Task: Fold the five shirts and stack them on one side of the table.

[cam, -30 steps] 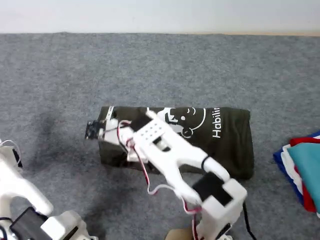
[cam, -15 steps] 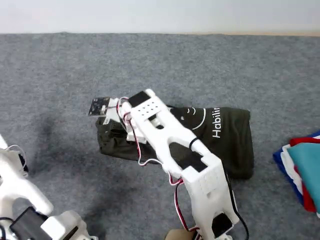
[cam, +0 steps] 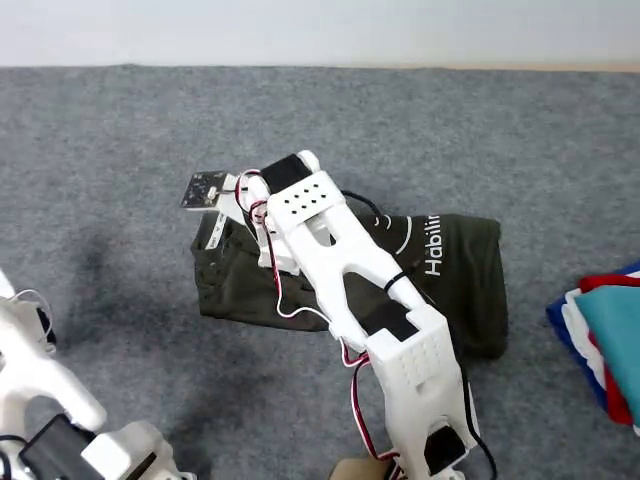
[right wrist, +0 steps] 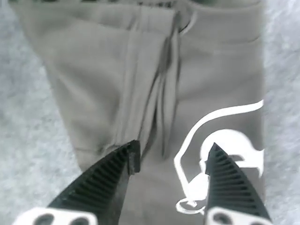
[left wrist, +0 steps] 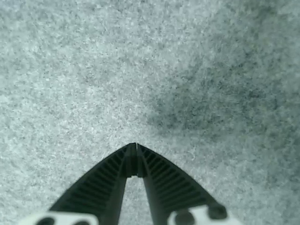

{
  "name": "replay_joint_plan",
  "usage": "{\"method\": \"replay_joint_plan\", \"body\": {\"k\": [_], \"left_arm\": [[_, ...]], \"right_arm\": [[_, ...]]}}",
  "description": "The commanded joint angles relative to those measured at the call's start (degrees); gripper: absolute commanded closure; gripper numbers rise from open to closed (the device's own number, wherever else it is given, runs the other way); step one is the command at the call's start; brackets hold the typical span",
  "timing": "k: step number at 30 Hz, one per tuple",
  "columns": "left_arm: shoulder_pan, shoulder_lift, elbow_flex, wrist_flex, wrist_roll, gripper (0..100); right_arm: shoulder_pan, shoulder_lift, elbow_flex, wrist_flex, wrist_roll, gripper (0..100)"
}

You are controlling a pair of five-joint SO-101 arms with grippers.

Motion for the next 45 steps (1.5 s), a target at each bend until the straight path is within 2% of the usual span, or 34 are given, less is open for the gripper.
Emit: {"method": "replay_joint_plan", "body": {"k": [1,6,10,18,24,28,32,36,38,45], "left_arm": [[0.0,-2.3,-0.7,-0.4,-0.4,100],[0.1,-2.4,-3.9,4.6,-0.4,100],[3.0,-2.3,-7.7,10.3,-0.4,100],[14.6,-2.4,-15.3,21.1,-0.3,100],[16.3,-2.4,-21.3,27.2,-0.3,100],[16.1,-2.4,-23.7,30.3,-0.4,100],[16.2,-2.4,-25.6,32.3,-0.4,100],[16.2,-2.3,-26.8,33.4,-0.4,100],[16.2,-2.3,-26.9,33.6,-0.4,100],[16.2,-1.8,-26.9,33.6,-0.4,100]], "right_arm": [[0.2,-4.4,-3.0,3.5,-0.6,80.9],[2.0,-9.0,-3.0,7.5,-1.0,99.1],[6.5,-11.3,-2.9,8.6,-6.0,99.1],[21.8,-14.3,-2.6,8.8,-15.5,99.0],[32.0,-14.5,-2.5,9.0,-26.0,99.0],[36.2,-12.9,-0.8,8.5,-27.5,99.0],[40.9,-9.3,-0.7,8.7,-27.9,94.5],[46.3,-6.0,-0.7,8.4,-30.3,76.8],[47.5,-3.9,-0.7,6.8,-29.5,71.2],[49.0,4.4,-0.8,2.8,-27.6,73.6]]}}
